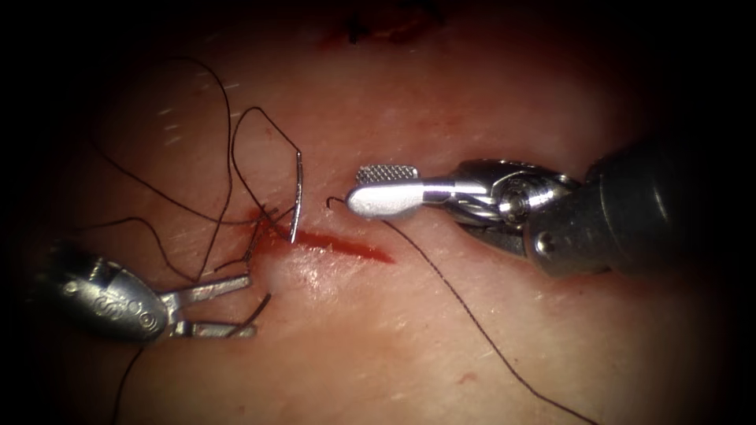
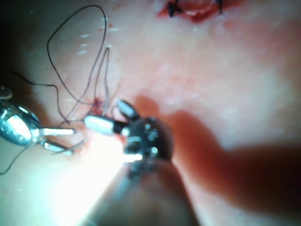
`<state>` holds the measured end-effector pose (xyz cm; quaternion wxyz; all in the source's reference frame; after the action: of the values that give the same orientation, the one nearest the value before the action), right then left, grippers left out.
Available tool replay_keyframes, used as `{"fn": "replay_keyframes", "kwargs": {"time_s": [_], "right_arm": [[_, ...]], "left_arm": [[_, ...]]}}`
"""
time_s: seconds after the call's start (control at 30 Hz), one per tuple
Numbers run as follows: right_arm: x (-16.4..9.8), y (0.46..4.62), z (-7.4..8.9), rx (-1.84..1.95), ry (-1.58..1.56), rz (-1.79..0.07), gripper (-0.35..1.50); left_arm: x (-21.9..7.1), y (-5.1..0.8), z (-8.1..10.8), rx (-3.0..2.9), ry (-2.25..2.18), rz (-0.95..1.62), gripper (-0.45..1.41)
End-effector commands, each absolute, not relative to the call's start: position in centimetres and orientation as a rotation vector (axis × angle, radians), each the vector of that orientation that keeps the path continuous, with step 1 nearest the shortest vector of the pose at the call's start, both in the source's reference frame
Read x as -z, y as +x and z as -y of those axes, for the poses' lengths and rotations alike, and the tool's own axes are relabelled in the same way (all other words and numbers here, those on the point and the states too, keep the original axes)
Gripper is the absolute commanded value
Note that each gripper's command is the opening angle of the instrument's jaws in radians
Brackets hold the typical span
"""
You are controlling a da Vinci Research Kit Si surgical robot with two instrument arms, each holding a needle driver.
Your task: Wound Closure
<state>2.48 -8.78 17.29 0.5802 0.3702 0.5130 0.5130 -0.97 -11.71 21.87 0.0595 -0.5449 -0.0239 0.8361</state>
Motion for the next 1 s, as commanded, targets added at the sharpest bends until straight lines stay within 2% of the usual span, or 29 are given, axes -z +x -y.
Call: {"fn": "replay_keyframes", "kwargs": {"time_s": [0.03, 0.4, 0.47, 0.53, 0.57, 0.6, 0.63, 1.0], "right_arm": [[-17.32, 2.56, 8.92, -1.199, 0.872, -1.198, 1.30], [-17.35, 2.56, 8.94, -1.197, 0.869, -1.199, 1.30], [-17.36, 2.56, 8.94, -1.197, 0.869, -1.199, 1.30], [-17.36, 2.55, 8.94, -1.196, 0.869, -1.199, 1.30], [-17.36, 2.55, 8.94, -1.196, 0.869, -1.199, 1.30], [-17.36, 2.55, 8.95, -1.196, 0.870, -1.199, 1.30], [-17.36, 2.54, 8.95, -1.198, 0.867, -1.200, 1.30], [-17.36, 2.41, 8.92, -1.246, 0.813, -1.208, 1.30]], "left_arm": [[-21.84, -1.10, 11.87, -2.523, -1.655, 0.088, 0.54], [-21.83, -1.19, 11.84, -2.523, -1.669, 0.100, 0.56], [-21.82, -1.20, 11.82, -2.522, -1.668, 0.102, 0.51], [-21.81, -1.19, 11.79, -2.519, -1.680, 0.117, 0.25], [-21.81, -1.18, 11.79, -2.519, -1.687, 0.125, -0.03], [-21.80, -1.17, 11.79, -2.517, -1.699, 0.139, -0.40], [-21.80, -1.17, 11.78, -2.516, -1.709, 0.150, -0.45], [-21.26, -0.94, 11.77, -2.463, -1.826, 0.408, -0.45]]}}
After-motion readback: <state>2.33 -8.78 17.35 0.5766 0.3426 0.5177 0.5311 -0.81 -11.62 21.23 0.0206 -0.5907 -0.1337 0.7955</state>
